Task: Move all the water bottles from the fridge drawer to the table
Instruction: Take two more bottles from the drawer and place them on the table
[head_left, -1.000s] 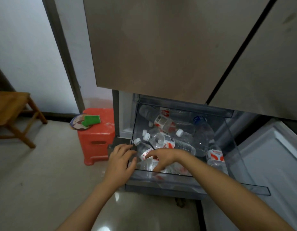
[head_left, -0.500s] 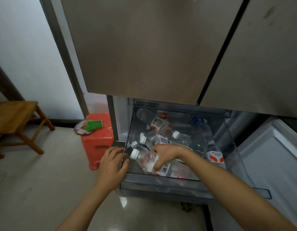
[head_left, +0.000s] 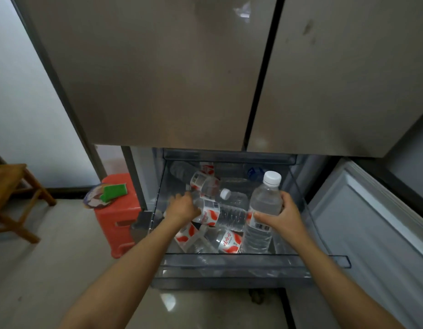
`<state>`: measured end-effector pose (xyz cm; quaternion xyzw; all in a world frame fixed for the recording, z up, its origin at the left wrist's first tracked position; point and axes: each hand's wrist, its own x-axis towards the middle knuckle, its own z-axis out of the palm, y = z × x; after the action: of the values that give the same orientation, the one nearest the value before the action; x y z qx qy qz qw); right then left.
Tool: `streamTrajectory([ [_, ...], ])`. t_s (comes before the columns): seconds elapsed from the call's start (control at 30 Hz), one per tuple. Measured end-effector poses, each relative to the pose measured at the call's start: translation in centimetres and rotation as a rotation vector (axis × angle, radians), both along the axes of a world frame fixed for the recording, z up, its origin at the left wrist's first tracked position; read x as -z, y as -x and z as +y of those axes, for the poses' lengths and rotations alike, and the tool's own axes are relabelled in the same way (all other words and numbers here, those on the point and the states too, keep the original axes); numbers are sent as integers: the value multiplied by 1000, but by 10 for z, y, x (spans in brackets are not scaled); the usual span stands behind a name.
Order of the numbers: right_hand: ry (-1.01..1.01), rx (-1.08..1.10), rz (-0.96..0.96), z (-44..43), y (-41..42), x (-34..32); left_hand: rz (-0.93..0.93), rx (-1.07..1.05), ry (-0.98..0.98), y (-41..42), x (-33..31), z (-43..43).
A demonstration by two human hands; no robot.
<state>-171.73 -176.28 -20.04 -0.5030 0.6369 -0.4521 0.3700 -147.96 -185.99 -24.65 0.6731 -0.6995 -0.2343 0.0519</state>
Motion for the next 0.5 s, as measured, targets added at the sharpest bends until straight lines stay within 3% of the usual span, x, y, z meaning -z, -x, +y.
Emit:
streamTrajectory([
  [0.17,19,-7,-16,10,8,3,-144,110,-117,1,13,-19],
  [0.33,20,-8,7,13,9,7,-356,201,-97,-2,12,-20],
  [0.5,24,-45,65,18,9,13,-206,248,-130,-9,-16,-20],
])
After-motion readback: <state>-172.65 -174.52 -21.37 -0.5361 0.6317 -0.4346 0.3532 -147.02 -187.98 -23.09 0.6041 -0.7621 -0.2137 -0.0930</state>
